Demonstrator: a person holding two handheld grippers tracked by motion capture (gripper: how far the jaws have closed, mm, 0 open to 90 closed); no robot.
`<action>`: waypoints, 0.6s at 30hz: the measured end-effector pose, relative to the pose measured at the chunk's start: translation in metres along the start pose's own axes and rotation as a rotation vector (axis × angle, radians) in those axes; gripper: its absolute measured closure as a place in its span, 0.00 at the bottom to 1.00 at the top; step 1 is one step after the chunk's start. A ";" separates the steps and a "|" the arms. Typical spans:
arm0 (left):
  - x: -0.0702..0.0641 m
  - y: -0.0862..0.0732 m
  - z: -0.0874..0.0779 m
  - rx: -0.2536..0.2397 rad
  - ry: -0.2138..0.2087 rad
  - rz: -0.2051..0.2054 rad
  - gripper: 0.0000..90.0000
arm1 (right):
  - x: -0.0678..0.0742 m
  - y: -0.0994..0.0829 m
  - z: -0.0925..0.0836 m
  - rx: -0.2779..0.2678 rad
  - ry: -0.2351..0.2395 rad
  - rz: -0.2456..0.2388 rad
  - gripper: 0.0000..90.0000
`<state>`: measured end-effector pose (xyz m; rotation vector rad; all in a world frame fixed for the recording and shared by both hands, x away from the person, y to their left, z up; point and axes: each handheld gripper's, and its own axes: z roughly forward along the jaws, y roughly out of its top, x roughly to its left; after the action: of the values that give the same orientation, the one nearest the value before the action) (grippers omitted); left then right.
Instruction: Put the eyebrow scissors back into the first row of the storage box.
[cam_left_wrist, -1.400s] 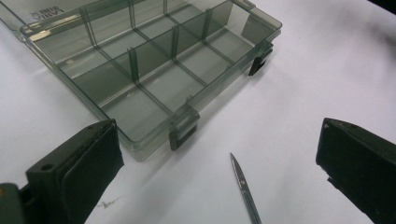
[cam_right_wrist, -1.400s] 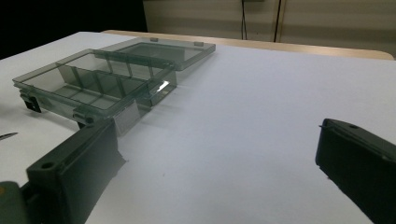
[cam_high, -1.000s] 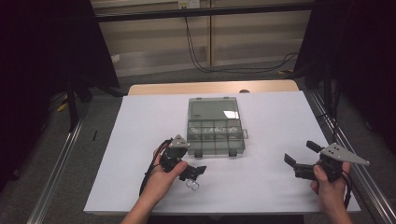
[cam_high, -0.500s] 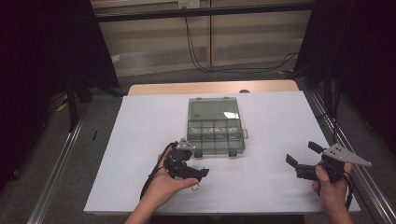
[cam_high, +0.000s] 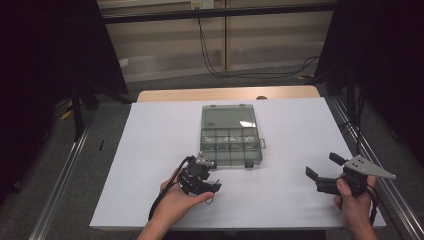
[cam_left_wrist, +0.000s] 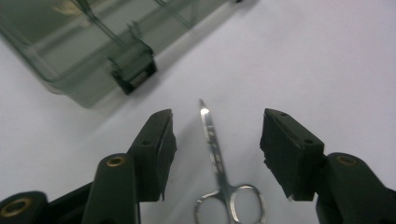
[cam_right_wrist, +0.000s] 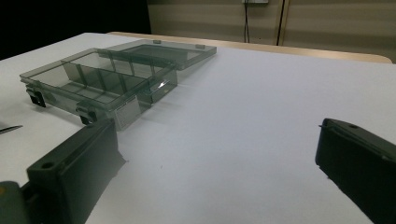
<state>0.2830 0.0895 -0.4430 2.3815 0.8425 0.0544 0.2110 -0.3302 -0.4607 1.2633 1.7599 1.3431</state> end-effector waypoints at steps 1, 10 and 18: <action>0.000 0.000 0.002 -0.002 0.000 -0.011 0.52 | 0.000 0.000 0.000 -0.005 0.000 0.000 0.00; -0.004 -0.001 0.012 0.078 0.046 0.002 0.65 | 0.001 -0.001 0.001 0.001 0.005 -0.002 0.00; -0.011 -0.001 0.015 0.103 0.108 0.016 0.75 | 0.000 -0.002 0.002 0.003 0.000 -0.003 0.00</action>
<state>0.2772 0.0757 -0.4541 2.5005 0.8959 0.1512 0.2120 -0.3291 -0.4631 1.2613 1.7644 1.3391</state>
